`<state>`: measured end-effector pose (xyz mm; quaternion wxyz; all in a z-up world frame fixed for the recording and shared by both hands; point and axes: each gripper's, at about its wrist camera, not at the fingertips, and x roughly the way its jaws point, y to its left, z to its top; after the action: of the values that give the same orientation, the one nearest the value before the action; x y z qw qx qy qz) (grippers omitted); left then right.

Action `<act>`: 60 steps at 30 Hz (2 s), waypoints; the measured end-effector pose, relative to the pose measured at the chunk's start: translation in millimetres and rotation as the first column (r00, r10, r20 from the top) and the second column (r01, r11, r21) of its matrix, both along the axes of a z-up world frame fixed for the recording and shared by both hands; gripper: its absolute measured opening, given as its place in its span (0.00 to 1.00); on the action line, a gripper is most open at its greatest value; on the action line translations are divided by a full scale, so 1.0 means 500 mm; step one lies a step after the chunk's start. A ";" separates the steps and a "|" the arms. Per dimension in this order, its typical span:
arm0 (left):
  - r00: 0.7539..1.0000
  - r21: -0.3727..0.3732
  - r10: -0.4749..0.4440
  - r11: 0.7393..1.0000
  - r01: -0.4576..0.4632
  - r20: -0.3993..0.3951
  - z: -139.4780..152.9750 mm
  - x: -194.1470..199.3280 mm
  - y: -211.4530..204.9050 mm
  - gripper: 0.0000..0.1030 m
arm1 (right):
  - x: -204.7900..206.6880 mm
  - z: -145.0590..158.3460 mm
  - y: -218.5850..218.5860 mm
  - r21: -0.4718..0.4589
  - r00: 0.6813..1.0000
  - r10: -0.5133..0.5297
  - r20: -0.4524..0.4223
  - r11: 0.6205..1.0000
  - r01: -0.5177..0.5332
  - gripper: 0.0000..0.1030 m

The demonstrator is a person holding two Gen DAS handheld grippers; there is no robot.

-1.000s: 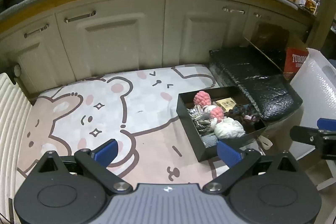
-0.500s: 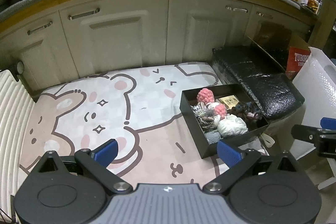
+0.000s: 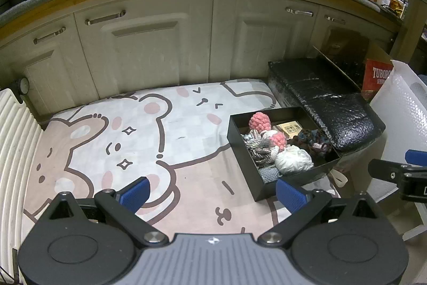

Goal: Organize objects

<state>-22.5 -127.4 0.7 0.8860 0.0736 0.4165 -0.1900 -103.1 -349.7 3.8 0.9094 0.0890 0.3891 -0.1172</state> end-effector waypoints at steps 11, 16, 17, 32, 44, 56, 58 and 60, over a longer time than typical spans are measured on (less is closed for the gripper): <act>1.000 -0.001 -0.004 1.000 0.004 -0.001 -0.001 -0.001 0.000 0.97 | -0.001 0.001 0.003 0.001 1.000 0.005 -0.002 1.000 -0.005 0.93; 1.000 -0.001 -0.003 1.000 0.003 -0.001 -0.001 -0.001 0.001 0.97 | -0.001 0.000 0.001 0.005 1.000 0.007 -0.003 1.000 -0.007 0.93; 1.000 -0.002 -0.003 1.000 0.003 -0.001 -0.001 -0.001 0.001 0.97 | -0.001 0.000 0.001 0.006 1.000 0.007 -0.003 1.000 -0.007 0.93; 1.000 -0.010 -0.005 1.000 0.004 -0.006 0.000 -0.001 0.005 0.97 | 0.001 0.000 0.003 0.007 1.000 0.016 -0.002 1.000 -0.016 0.93; 1.000 -0.013 -0.003 1.000 0.003 -0.006 0.000 -0.001 0.004 0.97 | 0.000 0.002 0.006 0.004 1.000 0.023 -0.002 1.000 -0.023 0.93; 1.000 -0.013 -0.002 1.000 0.002 -0.006 0.000 -0.001 0.005 0.97 | 0.000 0.002 0.007 0.002 1.000 0.024 -0.002 1.000 -0.024 0.94; 1.000 -0.013 -0.002 1.000 0.002 -0.007 0.000 -0.001 0.005 0.97 | 0.000 0.002 0.008 0.002 1.000 0.025 -0.003 1.000 -0.025 0.94; 1.000 -0.014 -0.002 1.000 0.002 -0.008 0.000 -0.002 0.002 0.97 | 0.001 0.002 0.009 0.002 1.000 0.026 -0.003 1.000 -0.026 0.94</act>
<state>-23.5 -126.1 0.7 0.8847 0.0670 0.4185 -0.1940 -102.8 -345.0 4.6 0.9101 0.0848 0.3918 -0.1054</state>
